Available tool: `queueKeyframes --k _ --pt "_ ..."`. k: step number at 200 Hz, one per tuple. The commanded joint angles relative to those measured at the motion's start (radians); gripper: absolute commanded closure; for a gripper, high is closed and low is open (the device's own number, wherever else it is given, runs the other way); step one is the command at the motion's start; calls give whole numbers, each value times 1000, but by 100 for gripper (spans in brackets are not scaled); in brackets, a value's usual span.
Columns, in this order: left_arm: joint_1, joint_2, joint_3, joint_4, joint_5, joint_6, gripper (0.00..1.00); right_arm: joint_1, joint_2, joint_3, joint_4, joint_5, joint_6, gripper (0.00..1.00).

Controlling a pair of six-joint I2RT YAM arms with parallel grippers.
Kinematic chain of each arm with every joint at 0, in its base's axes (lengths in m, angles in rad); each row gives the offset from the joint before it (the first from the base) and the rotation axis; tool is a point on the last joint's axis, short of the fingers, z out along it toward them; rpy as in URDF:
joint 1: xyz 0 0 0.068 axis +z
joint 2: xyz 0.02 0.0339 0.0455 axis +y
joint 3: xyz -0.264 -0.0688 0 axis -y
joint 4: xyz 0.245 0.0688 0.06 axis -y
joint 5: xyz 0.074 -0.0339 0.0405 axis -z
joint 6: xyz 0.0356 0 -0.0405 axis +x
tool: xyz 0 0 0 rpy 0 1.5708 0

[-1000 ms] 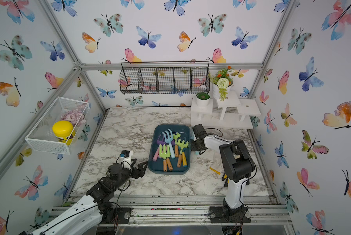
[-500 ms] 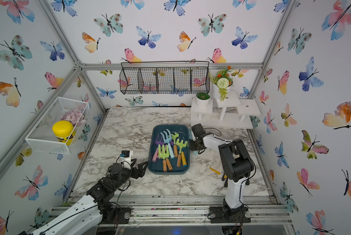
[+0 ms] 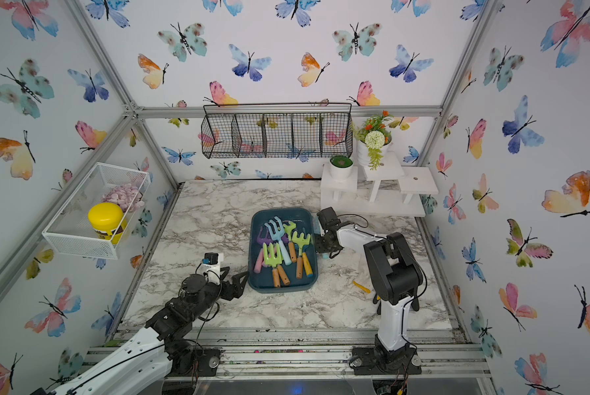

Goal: Take the hand rake out of the storage box
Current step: Adjust the storage box at the center of the board, then place the rake at the center of the board.

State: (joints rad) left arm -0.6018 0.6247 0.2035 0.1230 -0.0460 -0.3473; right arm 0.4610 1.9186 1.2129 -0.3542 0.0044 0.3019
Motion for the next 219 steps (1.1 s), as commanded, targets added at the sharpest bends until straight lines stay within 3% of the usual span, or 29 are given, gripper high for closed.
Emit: queueKeyframes --k 1,68,111,164,200,219 --pt "5 4 -8 15 1 6 11 7 -18 -9 -20 34 53 73" --pt "5 -1 -10 12 0 5 11 1 -14 -43 18 24 103 69" --pt "5 1 -7 9 -4 2 10 1 -72 -95 47 14 103 45" --pt "5 98 61 -37 -20 -6 8 1 -276 -183 38 92 78 24" --pt "-1 228 208 -157 -1 -45 14 1 -419 -267 43 159 56 22" --pt "-17 271 275 -206 -15 -98 25 1 -478 -305 51 183 55 25"
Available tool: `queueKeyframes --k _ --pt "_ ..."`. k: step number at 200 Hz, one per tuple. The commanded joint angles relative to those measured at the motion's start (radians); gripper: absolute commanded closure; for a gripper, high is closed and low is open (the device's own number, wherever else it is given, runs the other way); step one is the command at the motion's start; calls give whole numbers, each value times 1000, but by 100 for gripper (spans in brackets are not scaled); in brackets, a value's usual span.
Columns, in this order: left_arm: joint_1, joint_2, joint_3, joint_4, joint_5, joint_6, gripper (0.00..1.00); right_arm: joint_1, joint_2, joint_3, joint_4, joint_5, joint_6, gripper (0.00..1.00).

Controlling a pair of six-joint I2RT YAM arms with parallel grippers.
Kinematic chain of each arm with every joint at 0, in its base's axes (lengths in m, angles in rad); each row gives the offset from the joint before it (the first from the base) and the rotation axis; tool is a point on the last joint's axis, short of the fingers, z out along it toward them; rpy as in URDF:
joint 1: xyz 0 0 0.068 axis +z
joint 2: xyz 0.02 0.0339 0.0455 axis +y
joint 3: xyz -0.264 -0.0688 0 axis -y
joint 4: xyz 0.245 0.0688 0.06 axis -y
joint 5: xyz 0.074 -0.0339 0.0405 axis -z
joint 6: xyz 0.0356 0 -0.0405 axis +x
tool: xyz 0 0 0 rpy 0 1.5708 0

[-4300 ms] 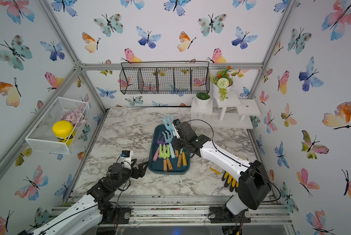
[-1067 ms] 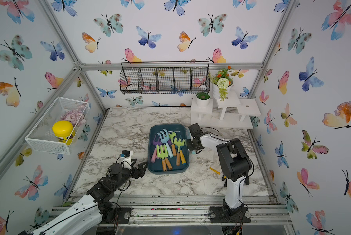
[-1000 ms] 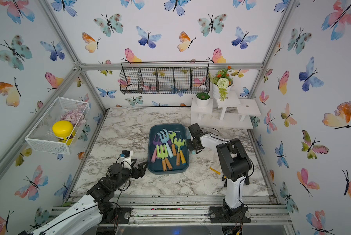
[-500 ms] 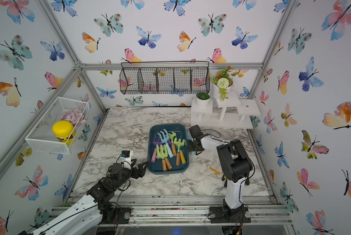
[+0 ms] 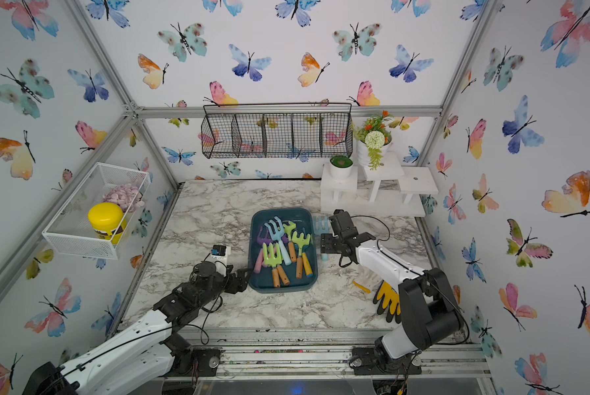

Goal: Take the hand rake out of the storage box
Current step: Place the rake at the center of the board, then pick up the rake from the storage box.

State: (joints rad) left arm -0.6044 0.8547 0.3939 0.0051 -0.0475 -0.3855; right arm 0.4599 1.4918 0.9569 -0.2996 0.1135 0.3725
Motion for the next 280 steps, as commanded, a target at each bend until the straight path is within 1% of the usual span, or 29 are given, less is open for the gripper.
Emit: queueKeyframes --k 1,10,25,45,58,72,80,89,100,111,153,184,228,280 --pt "-15 44 88 -91 -15 -63 26 2 -53 -51 -3 75 -15 25" --pt "-30 70 118 -112 -44 -98 28 2 -77 -67 -1 89 -14 25" --pt "-70 137 185 -169 -98 -149 27 2 -110 -95 3 112 -14 25" --pt "-170 238 282 -246 -184 -176 27 0 -160 -142 23 151 -9 25" --pt "-221 298 332 -283 -231 -207 32 0 -193 -171 36 172 -7 26" --pt "-247 348 358 -286 -233 -243 36 -1 -227 -196 46 190 -8 27" --pt "-251 372 362 -275 -220 -271 39 -3 -243 -208 48 207 -9 27" --pt "-256 394 364 -261 -208 -296 40 -4 -264 -221 46 230 -10 27" --pt "-271 424 367 -254 -235 -323 43 -6 -287 -239 48 255 -6 27" --pt "-282 461 379 -257 -258 -340 45 -6 -314 -253 63 245 -6 27" --pt "-299 617 450 -286 -280 -368 46 -6 -361 -265 78 270 -6 26" --pt "-311 674 476 -275 -282 -375 46 -6 -363 -269 83 256 -6 26" --pt "-314 754 519 -287 -278 -374 42 -6 -364 -270 88 242 -7 27" --pt "-315 849 563 -308 -288 -374 48 -6 -357 -268 92 233 -12 28"
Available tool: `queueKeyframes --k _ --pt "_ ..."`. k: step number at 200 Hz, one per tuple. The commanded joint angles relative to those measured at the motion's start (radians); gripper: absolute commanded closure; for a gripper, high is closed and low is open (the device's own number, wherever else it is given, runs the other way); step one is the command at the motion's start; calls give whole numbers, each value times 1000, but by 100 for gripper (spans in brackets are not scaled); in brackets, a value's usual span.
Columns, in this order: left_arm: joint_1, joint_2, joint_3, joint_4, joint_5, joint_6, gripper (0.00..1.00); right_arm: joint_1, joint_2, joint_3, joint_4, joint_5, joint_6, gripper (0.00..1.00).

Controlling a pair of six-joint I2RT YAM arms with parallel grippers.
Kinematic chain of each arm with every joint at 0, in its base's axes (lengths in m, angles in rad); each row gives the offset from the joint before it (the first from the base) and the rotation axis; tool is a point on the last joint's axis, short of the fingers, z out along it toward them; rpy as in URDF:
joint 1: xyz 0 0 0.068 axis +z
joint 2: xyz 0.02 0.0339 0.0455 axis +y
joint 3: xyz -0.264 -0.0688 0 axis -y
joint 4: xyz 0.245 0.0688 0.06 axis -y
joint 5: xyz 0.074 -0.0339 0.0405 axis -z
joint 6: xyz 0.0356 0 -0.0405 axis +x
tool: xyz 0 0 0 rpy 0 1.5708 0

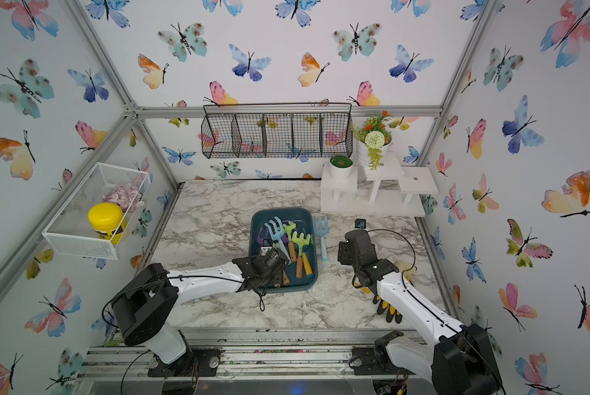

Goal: Take the hand rake out of the storage box
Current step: Pick up the rake from the storage box.

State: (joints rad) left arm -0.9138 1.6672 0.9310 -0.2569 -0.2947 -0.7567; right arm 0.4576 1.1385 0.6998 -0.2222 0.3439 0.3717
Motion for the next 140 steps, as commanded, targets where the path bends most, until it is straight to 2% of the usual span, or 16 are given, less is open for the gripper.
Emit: queueKeyframes --k 1,55,140 --pt "-6 37 27 -46 -41 -3 48 -4 -3 -11 14 3 -11 28" --pt "-5 76 36 -93 -96 13 66 -4 -3 -11 18 -12 -13 28" --pt "-5 86 57 -98 -99 38 79 -4 10 -14 24 -37 -14 29"
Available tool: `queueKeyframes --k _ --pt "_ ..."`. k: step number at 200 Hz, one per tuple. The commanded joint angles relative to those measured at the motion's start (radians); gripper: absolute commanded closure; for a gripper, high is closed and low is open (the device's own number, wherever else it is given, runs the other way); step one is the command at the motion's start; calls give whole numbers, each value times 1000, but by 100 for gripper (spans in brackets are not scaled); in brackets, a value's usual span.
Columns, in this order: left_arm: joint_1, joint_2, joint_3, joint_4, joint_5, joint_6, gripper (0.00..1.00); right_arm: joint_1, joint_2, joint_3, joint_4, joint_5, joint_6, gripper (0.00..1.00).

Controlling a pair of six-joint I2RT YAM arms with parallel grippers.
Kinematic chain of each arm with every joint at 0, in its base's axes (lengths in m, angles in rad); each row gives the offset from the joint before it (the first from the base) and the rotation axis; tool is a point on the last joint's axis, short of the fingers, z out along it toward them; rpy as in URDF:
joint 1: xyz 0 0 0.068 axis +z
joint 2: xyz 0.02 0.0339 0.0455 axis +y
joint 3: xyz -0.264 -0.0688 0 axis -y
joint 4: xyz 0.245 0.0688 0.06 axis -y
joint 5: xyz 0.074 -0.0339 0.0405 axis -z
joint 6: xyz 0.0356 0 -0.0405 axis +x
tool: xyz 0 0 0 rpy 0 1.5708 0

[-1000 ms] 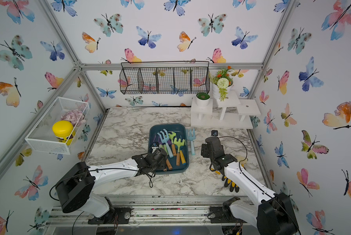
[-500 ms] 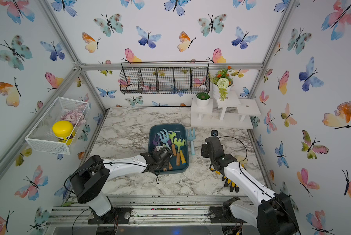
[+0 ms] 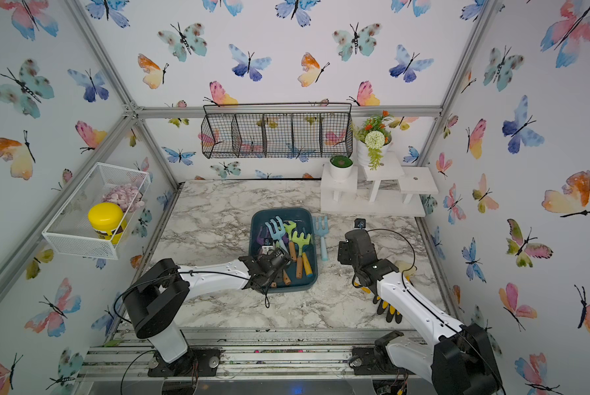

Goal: Take the hand rake out of the storage box
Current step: Pick up the rake from the storage box.

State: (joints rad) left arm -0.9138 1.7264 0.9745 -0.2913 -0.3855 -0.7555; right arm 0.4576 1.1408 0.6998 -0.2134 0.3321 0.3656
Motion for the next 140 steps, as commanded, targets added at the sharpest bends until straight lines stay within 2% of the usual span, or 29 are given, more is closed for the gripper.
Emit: queueKeyframes --k 1,38,140 --pt "-5 27 13 -64 -8 38 79 -4 8 -14 16 -25 -8 29" --pt "-5 -3 59 -88 -18 72 86 -4 25 -11 22 -51 -17 29" --pt "6 -116 141 -116 -76 185 90 -5 58 1 12 -91 -30 30"
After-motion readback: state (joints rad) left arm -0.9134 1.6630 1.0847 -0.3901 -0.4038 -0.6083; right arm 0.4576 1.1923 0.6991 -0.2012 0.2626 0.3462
